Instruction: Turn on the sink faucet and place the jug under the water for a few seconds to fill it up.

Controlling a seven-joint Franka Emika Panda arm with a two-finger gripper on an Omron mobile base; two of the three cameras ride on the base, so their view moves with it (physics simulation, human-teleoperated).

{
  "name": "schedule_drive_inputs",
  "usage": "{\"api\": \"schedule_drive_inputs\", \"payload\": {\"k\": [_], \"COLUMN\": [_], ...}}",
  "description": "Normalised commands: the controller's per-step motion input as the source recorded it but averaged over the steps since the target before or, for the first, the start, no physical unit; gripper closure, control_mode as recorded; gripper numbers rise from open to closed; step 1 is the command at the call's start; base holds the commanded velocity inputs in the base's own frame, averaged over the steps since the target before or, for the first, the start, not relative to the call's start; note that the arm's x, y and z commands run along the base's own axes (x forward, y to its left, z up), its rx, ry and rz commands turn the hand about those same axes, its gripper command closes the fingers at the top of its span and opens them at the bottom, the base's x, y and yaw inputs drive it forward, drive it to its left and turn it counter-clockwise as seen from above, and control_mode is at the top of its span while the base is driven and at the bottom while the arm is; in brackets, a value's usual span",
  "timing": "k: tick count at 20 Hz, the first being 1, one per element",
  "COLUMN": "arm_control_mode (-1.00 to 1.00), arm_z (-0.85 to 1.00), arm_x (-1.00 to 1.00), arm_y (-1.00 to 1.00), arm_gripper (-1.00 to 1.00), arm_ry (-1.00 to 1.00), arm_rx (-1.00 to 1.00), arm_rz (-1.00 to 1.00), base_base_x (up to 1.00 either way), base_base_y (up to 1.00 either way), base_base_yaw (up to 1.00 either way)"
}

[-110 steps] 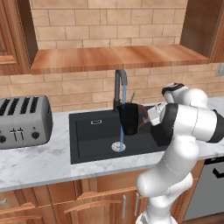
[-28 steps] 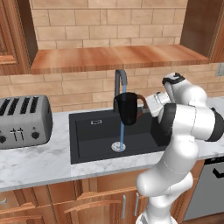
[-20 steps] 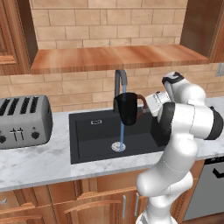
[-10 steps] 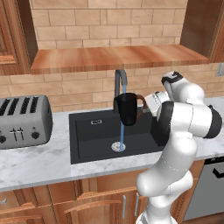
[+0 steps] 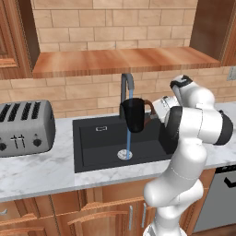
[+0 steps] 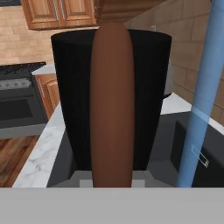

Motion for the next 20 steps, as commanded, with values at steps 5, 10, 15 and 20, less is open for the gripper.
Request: {"api": "schedule_drive_inputs", "payload": {"k": [5, 10, 15, 20], "arm_control_mode": [-1.0, -1.0, -1.0, -1.0], "arm_z": [0.0, -0.05, -0.04, -0.08], "arm_x": [0.0, 0.0, 0.0, 0.0], "arm_y": [-0.06, -0.22, -0.42, -0.39], "arm_gripper": [1.0, 1.0, 1.0, 1.0], "arm_ry": [0.0, -0.01, -0.03, -0.02], "arm_rx": [0.03, 0.05, 0.09, 0.09], "arm_rz": [0.0, 0.0, 0.0, 0.0], "base_base_x": [0.0, 0.0, 0.0, 0.0], "base_base_y": [0.0, 0.0, 0.0, 0.0], "base_base_yaw": [0.0, 0.0, 0.0, 0.0]}}
